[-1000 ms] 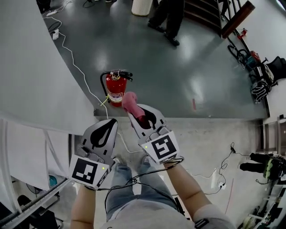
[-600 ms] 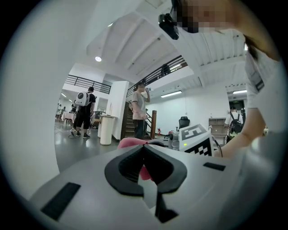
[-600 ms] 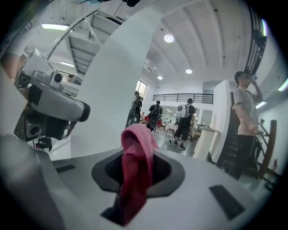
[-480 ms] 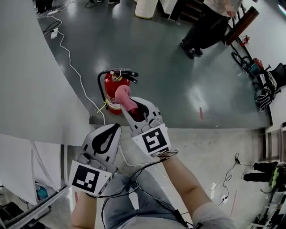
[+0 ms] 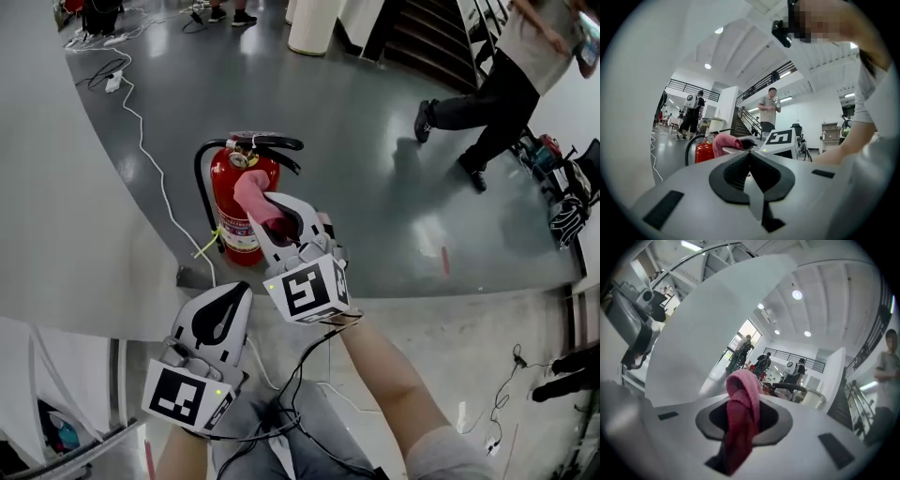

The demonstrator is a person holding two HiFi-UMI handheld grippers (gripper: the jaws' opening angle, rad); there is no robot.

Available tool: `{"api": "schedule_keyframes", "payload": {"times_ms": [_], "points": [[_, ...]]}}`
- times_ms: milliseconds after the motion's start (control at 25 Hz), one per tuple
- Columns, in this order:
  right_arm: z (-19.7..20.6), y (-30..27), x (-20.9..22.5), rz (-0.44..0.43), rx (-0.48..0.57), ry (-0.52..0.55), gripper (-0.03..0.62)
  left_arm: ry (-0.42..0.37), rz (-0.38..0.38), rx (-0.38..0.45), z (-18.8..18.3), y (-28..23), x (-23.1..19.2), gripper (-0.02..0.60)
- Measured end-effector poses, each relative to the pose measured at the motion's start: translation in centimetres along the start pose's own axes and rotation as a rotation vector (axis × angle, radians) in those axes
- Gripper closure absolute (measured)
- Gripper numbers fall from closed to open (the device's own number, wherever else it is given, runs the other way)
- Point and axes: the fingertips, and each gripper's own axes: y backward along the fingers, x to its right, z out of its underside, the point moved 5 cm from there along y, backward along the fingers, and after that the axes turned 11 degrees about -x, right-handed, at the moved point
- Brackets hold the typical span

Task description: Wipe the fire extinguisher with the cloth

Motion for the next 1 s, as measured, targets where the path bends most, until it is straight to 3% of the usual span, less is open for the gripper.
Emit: {"api": "schedule_keyframes", "payload": {"times_ms": [200, 520, 680, 1000], "points": [[0.3, -2.6, -0.3, 0.11, 0.034, 0.154, 0.507, -0.018, -0.026, 0.013, 2.8, -0.5, -1.3, 0.574], [1.4, -2.6, -1.7, 0.191, 0.061, 0.184, 0.51, -0.016, -0.046, 0.003, 4.8, -0.1, -1.5, 0.574], [4.0, -3.3, -3.9, 0.165, 0.011, 0.222, 0.509, -0.014, -0.049, -0.001, 5.5, 0.3, -1.3, 0.574], [12.8, -6.2, -10.3, 0.074, -0.159, 0.233, 0.508, -0.013, -0.048, -0.022, 7.6, 0.8, -1.0, 0.574]]}}
